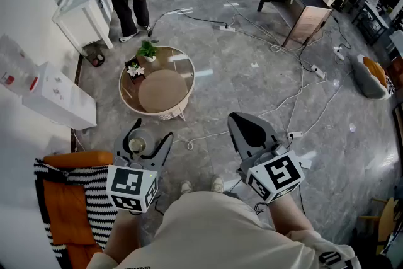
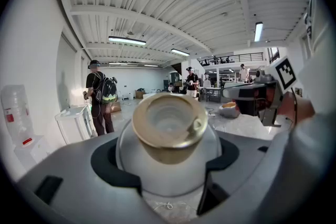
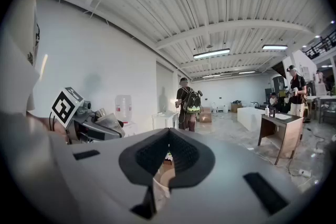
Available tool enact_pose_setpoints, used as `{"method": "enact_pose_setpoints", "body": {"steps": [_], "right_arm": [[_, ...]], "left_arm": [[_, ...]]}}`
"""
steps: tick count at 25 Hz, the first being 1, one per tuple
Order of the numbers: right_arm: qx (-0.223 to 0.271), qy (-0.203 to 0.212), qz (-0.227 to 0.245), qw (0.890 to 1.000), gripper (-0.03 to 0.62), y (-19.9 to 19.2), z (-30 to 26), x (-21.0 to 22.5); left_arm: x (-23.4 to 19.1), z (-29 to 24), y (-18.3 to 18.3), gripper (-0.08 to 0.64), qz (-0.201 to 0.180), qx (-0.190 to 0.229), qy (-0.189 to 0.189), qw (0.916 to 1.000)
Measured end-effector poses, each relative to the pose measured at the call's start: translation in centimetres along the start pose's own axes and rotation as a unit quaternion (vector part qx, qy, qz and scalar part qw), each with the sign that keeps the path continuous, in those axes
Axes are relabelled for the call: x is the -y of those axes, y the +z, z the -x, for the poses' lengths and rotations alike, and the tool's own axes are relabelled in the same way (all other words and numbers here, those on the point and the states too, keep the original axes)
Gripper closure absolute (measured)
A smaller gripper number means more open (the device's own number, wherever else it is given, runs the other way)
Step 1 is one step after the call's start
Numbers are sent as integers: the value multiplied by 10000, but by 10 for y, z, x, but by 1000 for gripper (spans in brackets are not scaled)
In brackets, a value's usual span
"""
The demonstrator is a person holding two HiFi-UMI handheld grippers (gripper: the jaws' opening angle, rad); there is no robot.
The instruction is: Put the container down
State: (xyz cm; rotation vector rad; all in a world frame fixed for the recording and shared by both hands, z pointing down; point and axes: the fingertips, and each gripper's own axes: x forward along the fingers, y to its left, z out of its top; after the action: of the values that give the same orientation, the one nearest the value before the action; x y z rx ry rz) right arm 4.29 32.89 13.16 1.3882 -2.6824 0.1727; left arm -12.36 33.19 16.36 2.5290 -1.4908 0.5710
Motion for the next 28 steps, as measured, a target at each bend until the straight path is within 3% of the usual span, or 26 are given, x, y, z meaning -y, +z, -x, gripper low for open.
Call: {"method": "enact_pose_setpoints", "body": {"steps": [28], "right_arm": [[-143, 333, -39, 9993, 595, -34, 40, 77]], "left_arm": [[90, -49, 12, 225, 94, -57, 143, 9998]]}}
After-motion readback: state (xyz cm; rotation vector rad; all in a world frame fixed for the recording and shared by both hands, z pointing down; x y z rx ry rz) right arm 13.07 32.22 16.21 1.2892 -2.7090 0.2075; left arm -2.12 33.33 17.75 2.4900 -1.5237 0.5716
